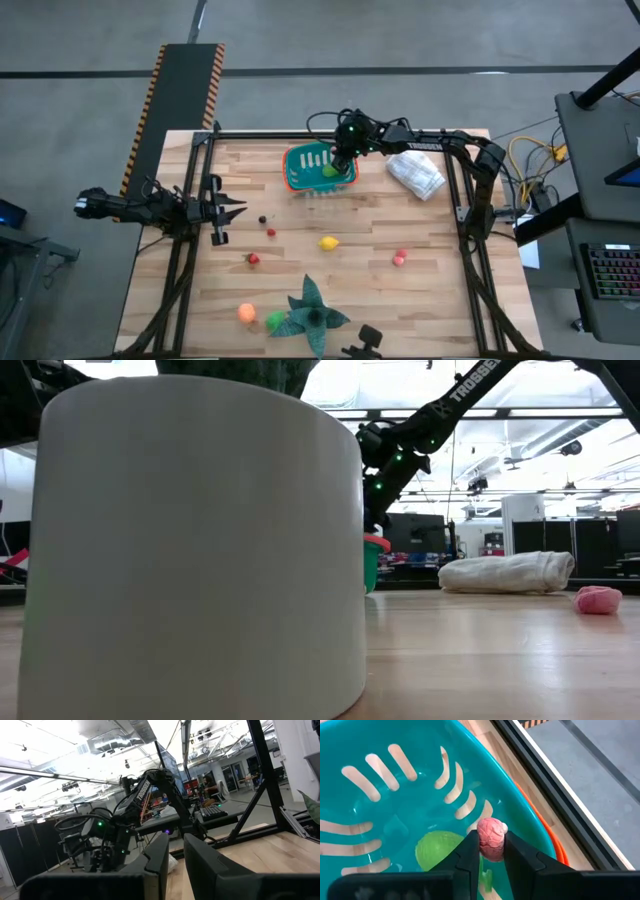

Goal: Pick and placing Produce into tupperware
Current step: Put the peach toy into the bin

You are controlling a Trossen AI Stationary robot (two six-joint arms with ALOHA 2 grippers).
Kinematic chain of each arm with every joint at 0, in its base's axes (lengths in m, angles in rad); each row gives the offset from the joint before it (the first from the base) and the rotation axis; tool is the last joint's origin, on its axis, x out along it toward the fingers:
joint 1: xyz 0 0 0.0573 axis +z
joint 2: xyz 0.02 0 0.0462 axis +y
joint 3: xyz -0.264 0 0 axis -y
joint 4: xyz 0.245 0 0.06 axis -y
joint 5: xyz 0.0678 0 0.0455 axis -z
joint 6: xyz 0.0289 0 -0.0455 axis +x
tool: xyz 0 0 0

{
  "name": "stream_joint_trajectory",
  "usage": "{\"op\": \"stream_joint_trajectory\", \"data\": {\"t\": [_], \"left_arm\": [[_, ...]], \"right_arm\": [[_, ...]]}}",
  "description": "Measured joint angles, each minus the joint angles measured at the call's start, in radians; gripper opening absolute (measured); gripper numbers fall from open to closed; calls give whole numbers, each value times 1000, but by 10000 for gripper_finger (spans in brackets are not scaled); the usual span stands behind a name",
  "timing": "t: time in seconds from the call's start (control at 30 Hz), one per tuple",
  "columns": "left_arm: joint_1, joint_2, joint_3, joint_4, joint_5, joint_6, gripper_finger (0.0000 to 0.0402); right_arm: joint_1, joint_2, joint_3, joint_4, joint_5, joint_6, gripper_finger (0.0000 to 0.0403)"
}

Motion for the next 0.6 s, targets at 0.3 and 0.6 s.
{"op": "stream_joint_trajectory", "data": {"t": [0.3,0.6], "left_arm": [[0,0,0,0,0,0,46],[0,0,0,0,0,0,46]], "right_arm": [[0,0,0,-23,-1,-9,73],[0,0,0,-21,-1,-2,123]]}}
